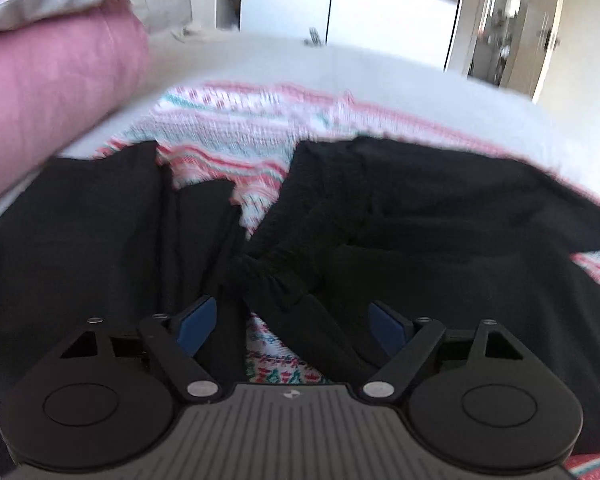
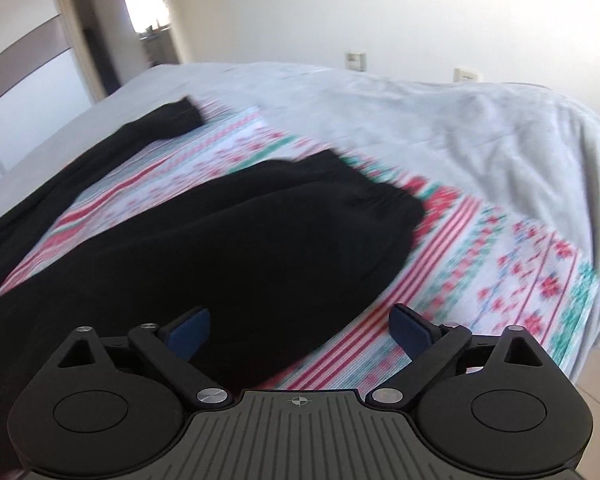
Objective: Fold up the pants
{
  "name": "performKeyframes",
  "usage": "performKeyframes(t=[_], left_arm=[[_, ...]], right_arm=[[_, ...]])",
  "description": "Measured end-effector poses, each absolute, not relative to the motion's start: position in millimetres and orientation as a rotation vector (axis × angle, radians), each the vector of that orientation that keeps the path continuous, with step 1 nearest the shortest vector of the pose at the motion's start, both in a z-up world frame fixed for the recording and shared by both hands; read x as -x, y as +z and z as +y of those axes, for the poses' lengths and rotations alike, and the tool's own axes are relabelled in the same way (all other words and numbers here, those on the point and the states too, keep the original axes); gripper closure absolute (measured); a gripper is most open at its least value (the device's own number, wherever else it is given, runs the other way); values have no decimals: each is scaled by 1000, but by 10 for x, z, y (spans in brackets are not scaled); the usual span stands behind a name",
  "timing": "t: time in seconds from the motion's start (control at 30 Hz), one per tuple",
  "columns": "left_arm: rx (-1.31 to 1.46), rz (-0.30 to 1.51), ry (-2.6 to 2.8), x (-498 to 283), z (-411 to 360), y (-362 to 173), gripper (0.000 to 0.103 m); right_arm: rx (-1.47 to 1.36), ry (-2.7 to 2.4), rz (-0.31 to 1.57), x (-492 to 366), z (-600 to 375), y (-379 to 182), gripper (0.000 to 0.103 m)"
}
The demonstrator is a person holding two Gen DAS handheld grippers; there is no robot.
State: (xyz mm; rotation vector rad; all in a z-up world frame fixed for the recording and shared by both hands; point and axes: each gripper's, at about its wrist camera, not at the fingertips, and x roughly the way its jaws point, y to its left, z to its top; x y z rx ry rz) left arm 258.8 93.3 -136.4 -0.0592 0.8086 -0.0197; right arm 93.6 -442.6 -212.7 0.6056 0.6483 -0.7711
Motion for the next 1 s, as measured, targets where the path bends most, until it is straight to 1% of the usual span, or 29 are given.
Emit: performKeyframes(t=[0.03, 0.07, 0.1, 0.13, 0.17, 0.2, 0.23, 0.27, 0.3, 0.33, 0.37, 0.43, 0.53, 0.67, 0.73, 0.83, 0.87, 0.93, 0.97, 1.0], left_arm=[[68, 832, -27, -2650, 912, -1421, 18], [79, 857, -27, -2710, 899, -1484, 21], [93, 877, -15, -2761, 927, -1542, 30], [116, 896, -3, -2801, 947, -1598, 43], [150, 915, -3, -2846, 981, -1661, 49], [188, 915, 1, -2865, 1024, -1705, 60], [208, 899, 11, -2861, 1047, -1709, 77], [216, 882, 14, -2849, 1070, -1690, 84], [223, 875, 8, -2831, 1100, -1656, 86], [248, 868, 1, -2817, 1137, -1624, 88], [299, 853, -9, -2752, 1226, -1574, 89], [346, 821, -19, -2641, 1403, -1462, 92], [364, 784, -49, -2384, 1603, -1329, 93], [374, 781, -34, -1967, 1743, -1348, 93], [333, 766, -17, -1744, 1774, -1400, 92], [223, 764, -36, -1530, 1670, -1534, 91], [152, 752, -45, -1469, 1584, -1512, 90], [79, 777, -70, -1442, 1501, -1431, 81], [69, 804, -74, -1427, 1494, -1366, 79], [77, 817, -75, -1425, 1521, -1307, 75]], right_arm=[[-605, -780, 644, -927, -4476, -2134, 11], [-602, -783, 636, -923, -4533, -2136, 14], [-597, -786, 629, -946, -4584, -2135, 16], [-590, -786, 622, -971, -4645, -2143, 18], [-576, -786, 619, -1022, -4737, -2171, 24], [-556, -792, 625, -1083, -4786, -2197, 38], [-525, -802, 630, -1117, -4806, -2206, 50], [-492, -811, 631, -1168, -4842, -2215, 76], [-464, -812, 636, -1193, -4851, -2199, 88], [-450, -803, 640, -1222, -4882, -2177, 90], [-445, -789, 632, -1233, -4920, -2136, 95], [-426, -767, 589, -1191, -4970, -1998, 96], [-387, -716, 531, -1144, -5021, -1751, 97], [-304, -703, 507, -1101, -4937, -1551, 97], [-285, -687, 505, -1014, -4873, -1567, 97], [-188, -666, 625, -1108, -4807, -1874, 97], [-181, -657, 681, -1149, -4836, -2026, 97], [-218, -630, 744, -1143, -4932, -2225, 94], [-229, -624, 721, -1103, -4959, -2242, 91], [-237, -616, 706, -1071, -4981, -2229, 85]])
